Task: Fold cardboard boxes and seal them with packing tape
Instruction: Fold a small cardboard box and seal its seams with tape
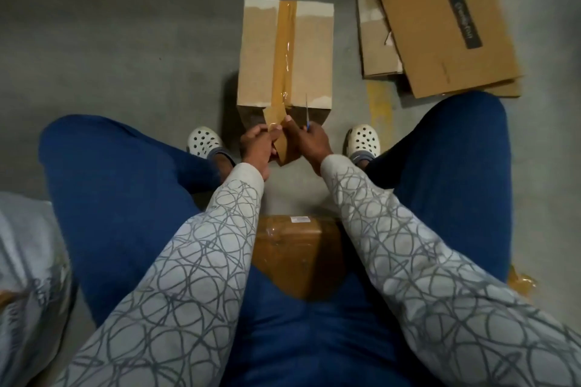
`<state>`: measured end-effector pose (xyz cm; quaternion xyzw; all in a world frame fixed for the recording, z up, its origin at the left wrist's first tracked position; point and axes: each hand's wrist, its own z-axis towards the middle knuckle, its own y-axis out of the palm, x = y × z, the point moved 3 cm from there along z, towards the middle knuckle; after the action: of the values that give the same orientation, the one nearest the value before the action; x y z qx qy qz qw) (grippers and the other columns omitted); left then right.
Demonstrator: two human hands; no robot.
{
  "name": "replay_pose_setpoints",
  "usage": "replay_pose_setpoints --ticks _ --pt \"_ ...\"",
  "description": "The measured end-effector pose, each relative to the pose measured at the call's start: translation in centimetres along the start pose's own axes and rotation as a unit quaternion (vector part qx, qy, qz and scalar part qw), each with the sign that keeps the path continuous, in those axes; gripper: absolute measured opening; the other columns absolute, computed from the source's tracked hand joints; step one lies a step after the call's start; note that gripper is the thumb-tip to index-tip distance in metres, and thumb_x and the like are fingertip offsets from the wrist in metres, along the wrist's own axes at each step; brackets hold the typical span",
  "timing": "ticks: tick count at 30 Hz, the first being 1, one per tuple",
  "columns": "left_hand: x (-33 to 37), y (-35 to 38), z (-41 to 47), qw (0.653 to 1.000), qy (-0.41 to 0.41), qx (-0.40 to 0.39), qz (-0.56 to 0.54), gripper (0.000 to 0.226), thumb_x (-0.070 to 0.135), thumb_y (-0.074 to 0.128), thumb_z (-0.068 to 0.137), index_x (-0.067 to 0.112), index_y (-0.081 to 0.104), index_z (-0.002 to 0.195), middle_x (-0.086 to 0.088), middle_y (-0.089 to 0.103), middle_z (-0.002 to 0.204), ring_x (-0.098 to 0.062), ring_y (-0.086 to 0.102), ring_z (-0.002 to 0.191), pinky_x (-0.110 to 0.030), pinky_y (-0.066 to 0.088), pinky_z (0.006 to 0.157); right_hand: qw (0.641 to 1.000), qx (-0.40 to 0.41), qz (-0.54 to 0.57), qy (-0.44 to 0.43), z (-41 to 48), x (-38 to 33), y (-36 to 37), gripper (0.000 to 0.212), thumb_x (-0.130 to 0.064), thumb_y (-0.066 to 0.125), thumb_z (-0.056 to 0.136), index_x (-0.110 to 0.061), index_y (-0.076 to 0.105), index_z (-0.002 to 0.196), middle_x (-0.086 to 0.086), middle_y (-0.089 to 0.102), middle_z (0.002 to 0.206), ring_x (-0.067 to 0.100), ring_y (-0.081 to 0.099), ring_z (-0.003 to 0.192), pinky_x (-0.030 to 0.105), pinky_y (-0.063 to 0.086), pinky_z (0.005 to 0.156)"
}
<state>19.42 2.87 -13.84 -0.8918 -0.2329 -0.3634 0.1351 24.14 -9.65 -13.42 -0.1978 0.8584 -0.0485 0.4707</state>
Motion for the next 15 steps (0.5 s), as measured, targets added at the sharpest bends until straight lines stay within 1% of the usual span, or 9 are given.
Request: replay_pose_setpoints --ticks 1,2,4,6,8,10,11,13,15 --pt "0.2 0.1 -0.8 1.000 -0.007 -0.017 -0.015 0.007 0.015 0.070 0.094 0.021 0.068 0.090 0.001 0.065 0.081 -0.010 0.048 0.063 -0.024 0.045 0.059 0.999 -0.011 0.032 0.004 -1.4 -0.1 -0.1 0.041 -0.049 0.067 0.093 -0.009 0.067 0.088 0.010 0.072 0.089 0.023 0.067 0.083 0.035 0.053 0.076" --pt "0.3 0.2 -1.5 0.999 -0.009 -0.027 -0.018 0.008 0.012 0.069 0.093 0.020 0.069 0.092 0.000 0.068 0.084 -0.010 0.051 0.064 -0.024 0.048 0.060 0.998 -0.018 0.053 -0.001 -2.3 0.1 -0.2 0.034 -0.045 0.069 0.093 -0.011 0.065 0.086 0.009 0.072 0.089 0.022 0.068 0.085 0.035 0.054 0.079" --pt "0.8 0.4 -2.7 0.999 0.002 -0.034 -0.019 0.012 0.005 0.071 0.089 0.016 0.070 0.092 -0.004 0.073 0.094 -0.017 0.065 0.082 -0.033 0.057 0.074 0.998 -0.020 0.061 -0.018 -3.5 0.5 -0.7 0.034 -0.041 0.074 0.090 -0.009 0.066 0.096 0.008 0.074 0.096 0.023 0.070 0.093 0.042 0.058 0.088" --pt "1.4 0.4 -4.0 0.999 0.023 -0.045 -0.013 0.015 -0.002 0.072 0.085 0.012 0.072 0.089 -0.008 0.074 0.097 -0.024 0.069 0.096 -0.040 0.058 0.085 0.998 -0.014 0.051 -0.040 -4.8 0.4 -1.7 0.041 -0.046 0.076 0.084 -0.011 0.066 0.104 0.008 0.074 0.100 0.025 0.071 0.097 0.050 0.058 0.091" --pt "1.8 0.5 -5.1 0.996 0.030 -0.079 -0.012 0.015 -0.003 0.073 0.084 0.011 0.073 0.089 -0.010 0.074 0.098 -0.028 0.068 0.100 -0.042 0.058 0.082 0.997 -0.008 0.038 -0.073 -5.9 -0.1 -2.7 0.035 -0.048 0.075 0.082 -0.019 0.064 0.098 0.005 0.072 0.098 0.025 0.070 0.098 0.051 0.057 0.091" --pt "2.1 0.5 -6.3 0.992 0.023 -0.120 -0.022 0.016 0.001 0.074 0.083 0.011 0.074 0.095 -0.011 0.074 0.099 -0.028 0.067 0.099 -0.036 0.055 0.070 0.994 -0.013 0.019 -0.107 -7.3 -1.0 -3.8 0.026 -0.040 0.072 0.089 -0.020 0.063 0.103 0.003 0.072 0.102 0.023 0.069 0.101 0.050 0.056 0.094" --pt "2.2 0.5 -6.9 0.990 0.021 -0.139 -0.030 0.018 0.002 0.075 0.082 0.011 0.074 0.097 -0.010 0.074 0.097 -0.028 0.068 0.098 -0.034 0.054 0.069 0.992 -0.013 -0.001 -0.125 -8.0 -1.4 -4.3 0.027 -0.037 0.070 0.091 -0.018 0.064 0.109 0.004 0.072 0.105 0.022 0.068 0.102 0.048 0.056 0.094" --pt "2.6 0.6 -7.8 0.986 0.033 -0.159 -0.033 0.023 -0.002 0.077 0.078 0.011 0.075 0.097 -0.008 0.075 0.094 -0.027 0.069 0.097 -0.038 0.057 0.078 0.984 -0.007 -0.067 -0.165 -9.0 -1.8 -5.3 0.026 -0.032 0.069 0.094 -0.017 0.063 0.114 0.004 0.072 0.105 0.023 0.068 0.101 0.041 0.055 0.091" --pt "2.6 0.5 -8.3 0.988 0.057 -0.144 -0.007 0.027 -0.009 0.075 0.076 0.010 0.073 0.095 -0.010 0.074 0.095 -0.030 0.068 0.097 -0.042 0.057 0.089 0.970 -0.016 -0.151 -0.189 -9.6 -1.7 -5.8 0.020 -0.026 0.069 0.093 -0.019 0.061 0.110 0.003 0.070 0.100 0.026 0.067 0.096 0.035 0.052 0.080"
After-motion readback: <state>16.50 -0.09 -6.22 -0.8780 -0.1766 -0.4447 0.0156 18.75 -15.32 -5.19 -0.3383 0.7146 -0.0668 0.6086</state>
